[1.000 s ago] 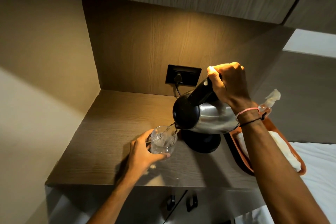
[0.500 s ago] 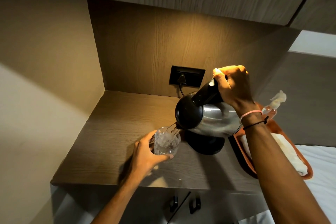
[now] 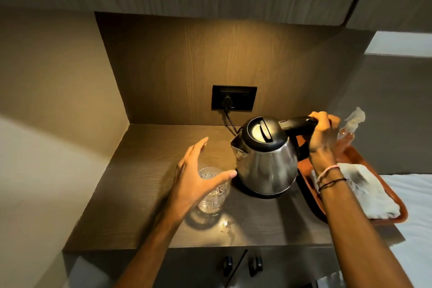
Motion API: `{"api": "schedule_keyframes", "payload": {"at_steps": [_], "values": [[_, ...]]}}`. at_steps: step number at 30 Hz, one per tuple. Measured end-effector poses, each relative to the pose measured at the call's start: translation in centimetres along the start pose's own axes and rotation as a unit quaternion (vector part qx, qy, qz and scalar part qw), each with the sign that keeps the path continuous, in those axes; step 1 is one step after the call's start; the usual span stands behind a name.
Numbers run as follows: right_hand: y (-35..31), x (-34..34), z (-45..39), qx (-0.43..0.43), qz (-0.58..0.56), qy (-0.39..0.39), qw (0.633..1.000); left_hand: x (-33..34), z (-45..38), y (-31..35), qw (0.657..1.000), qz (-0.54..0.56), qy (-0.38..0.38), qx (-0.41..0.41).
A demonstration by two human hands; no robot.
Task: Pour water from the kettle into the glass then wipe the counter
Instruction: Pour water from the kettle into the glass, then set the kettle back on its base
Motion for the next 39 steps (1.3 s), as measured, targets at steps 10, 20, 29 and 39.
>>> {"api": "schedule_keyframes", "payload": {"at_steps": [10,20,29,39], "values": [[4.5,-2.8,-1.3,0.111,-0.137,0.108,0.978,6.9,-5.9,5.1,0.992,0.044,-0.105,0.047],[7.1,-1.4,-1.1,0.161,-0.121,0.088,0.976,6.5,-6.2,3.4,0.996,0.015,-0.076,0.04],[7.0,0.4,0.1,0.154,-0.116,0.063,0.979,4.5,-6.3,1.9,0.996,0.013,-0.078,0.027],[2.7,-1.5,2.1,-0.055,0.096,-0.123,0.986,3.3,-3.7,5.6,0.991,-0.116,0.037,0.063]]}}
Point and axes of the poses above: each hand's wrist, its own z-axis away from the middle knuckle, its own x-axis out of the palm, y = z × x, the point moved 7 cm from there along -z, towards the middle knuckle, and after that the axes turned 3 degrees about x, right-handed, at the moved point
